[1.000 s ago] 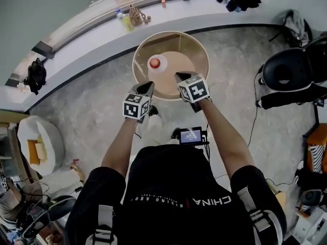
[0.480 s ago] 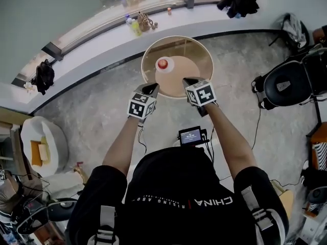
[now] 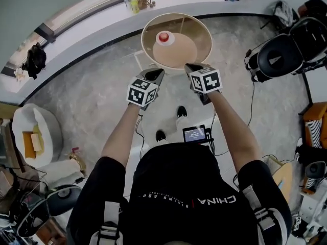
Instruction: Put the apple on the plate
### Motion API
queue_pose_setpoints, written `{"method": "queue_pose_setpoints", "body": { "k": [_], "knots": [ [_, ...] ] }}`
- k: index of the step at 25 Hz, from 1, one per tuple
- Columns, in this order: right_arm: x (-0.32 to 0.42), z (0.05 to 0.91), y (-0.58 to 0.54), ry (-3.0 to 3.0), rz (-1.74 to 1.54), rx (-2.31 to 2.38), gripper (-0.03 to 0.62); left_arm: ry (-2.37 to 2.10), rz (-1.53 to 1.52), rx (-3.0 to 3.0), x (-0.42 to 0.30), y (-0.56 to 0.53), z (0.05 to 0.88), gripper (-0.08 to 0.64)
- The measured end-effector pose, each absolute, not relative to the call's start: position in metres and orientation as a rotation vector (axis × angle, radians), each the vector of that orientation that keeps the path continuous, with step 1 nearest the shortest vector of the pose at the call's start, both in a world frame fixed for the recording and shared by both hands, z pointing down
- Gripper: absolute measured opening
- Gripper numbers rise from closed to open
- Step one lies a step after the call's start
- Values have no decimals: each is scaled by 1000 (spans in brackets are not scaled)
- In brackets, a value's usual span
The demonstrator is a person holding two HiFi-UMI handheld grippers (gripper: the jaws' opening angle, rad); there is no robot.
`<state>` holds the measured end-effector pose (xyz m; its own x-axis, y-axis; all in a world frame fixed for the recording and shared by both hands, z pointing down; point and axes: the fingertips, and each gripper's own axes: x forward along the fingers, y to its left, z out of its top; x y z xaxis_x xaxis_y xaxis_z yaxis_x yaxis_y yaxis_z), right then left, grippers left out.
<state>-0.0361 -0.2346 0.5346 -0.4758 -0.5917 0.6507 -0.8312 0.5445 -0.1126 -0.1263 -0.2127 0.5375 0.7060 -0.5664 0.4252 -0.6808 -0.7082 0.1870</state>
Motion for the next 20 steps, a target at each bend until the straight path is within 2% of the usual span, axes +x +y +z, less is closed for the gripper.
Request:
{"method": "queue_pose_setpoints", "body": {
  "k": [6, 12, 20],
  "knots": [
    [-27, 556, -162, -2190, 540, 1122, 28, -893, 516, 2588, -103, -142, 564, 18],
    [-14, 537, -159, -2213, 520, 1138, 28, -949, 529, 2578, -103, -149, 549, 18],
    [38, 531, -145, -2242, 528, 1115, 28, -998, 634, 2597, -59, -136, 541, 18]
  ]
}}
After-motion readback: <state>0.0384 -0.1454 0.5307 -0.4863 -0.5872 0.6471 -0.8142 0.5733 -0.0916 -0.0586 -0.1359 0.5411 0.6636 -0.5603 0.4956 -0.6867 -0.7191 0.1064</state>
